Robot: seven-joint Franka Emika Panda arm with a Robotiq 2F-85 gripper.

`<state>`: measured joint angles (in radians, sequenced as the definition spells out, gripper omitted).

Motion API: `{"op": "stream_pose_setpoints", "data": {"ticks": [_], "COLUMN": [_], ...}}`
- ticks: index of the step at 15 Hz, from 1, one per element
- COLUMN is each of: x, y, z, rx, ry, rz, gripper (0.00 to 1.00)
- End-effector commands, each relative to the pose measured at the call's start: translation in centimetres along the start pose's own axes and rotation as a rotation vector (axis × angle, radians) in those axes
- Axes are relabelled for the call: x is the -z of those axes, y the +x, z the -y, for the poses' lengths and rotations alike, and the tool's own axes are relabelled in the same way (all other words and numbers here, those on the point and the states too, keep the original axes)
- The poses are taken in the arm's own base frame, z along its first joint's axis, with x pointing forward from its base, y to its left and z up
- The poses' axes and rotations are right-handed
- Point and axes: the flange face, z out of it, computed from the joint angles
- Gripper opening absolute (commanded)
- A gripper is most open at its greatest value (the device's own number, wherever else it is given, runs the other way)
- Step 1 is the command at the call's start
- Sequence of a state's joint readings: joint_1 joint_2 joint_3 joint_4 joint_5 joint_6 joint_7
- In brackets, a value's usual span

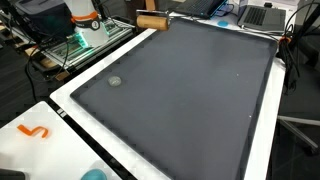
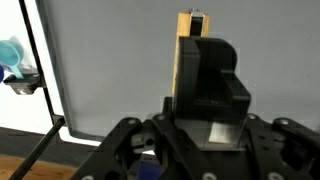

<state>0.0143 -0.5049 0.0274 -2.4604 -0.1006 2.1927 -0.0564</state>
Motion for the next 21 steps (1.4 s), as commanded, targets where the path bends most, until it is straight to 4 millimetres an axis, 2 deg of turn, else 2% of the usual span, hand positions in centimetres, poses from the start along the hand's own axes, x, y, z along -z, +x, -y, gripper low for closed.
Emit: {"op": "stream_pose_setpoints", "data": {"ticks": [1, 7, 13, 21], "x": [-0.4, -3.5, -7.9, -13.8], "y": [0.0, 0.3, 0.9, 0.5], "z": [-0.7, -1.7, -0.6, 0.3], "rx": [0.002, -0.01, -0.015, -0.107], "ry": [-0.131, -0.316, -0.407, -0.509], "rz": [-0.007, 0.075, 0.133, 0.194], "gripper": [0.25, 0.25, 0.25, 0.25]}}
